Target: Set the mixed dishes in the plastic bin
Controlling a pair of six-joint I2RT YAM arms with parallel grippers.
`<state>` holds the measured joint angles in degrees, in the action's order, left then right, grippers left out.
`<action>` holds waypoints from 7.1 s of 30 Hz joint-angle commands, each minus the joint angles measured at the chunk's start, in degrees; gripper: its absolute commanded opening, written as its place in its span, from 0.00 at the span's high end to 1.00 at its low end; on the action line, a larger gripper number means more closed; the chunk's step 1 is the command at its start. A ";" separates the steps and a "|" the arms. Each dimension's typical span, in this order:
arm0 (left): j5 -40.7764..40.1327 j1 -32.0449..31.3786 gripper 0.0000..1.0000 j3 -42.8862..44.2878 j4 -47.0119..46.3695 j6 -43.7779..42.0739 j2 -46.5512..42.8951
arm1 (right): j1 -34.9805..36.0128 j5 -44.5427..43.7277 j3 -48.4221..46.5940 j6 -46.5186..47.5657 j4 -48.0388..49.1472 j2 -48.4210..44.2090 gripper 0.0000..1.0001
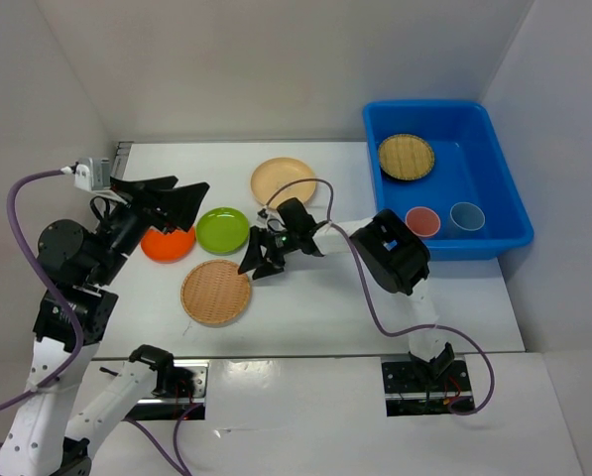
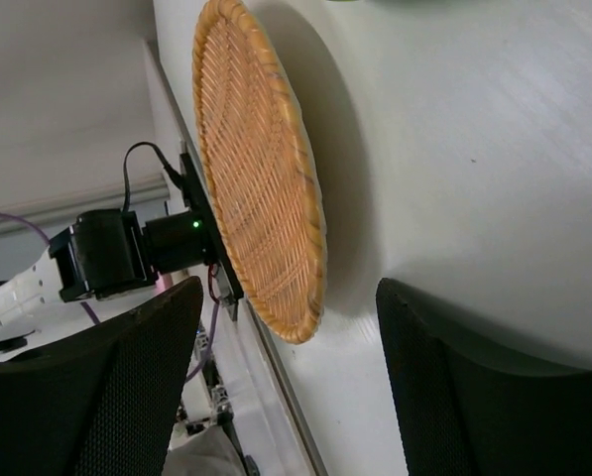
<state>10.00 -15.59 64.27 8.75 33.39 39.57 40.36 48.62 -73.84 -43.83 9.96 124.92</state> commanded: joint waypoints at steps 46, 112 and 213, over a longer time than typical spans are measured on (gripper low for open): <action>-3.85 -0.23 0.01 5.08 -5.85 -4.99 1.20 | -45.17 2.53 -16.95 -1.24 -22.79 -32.73 0.99; -5.52 0.30 0.01 3.66 -5.86 1.23 16.59 | -50.91 -45.88 -41.20 -6.45 -38.51 -3.10 0.00; 10.48 9.62 0.11 0.51 6.54 14.25 13.78 | -17.86 -47.66 -105.80 9.03 -81.76 33.73 1.00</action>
<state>19.44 -6.39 64.38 17.89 46.89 54.96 21.41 -2.46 -176.77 -34.85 -72.47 164.11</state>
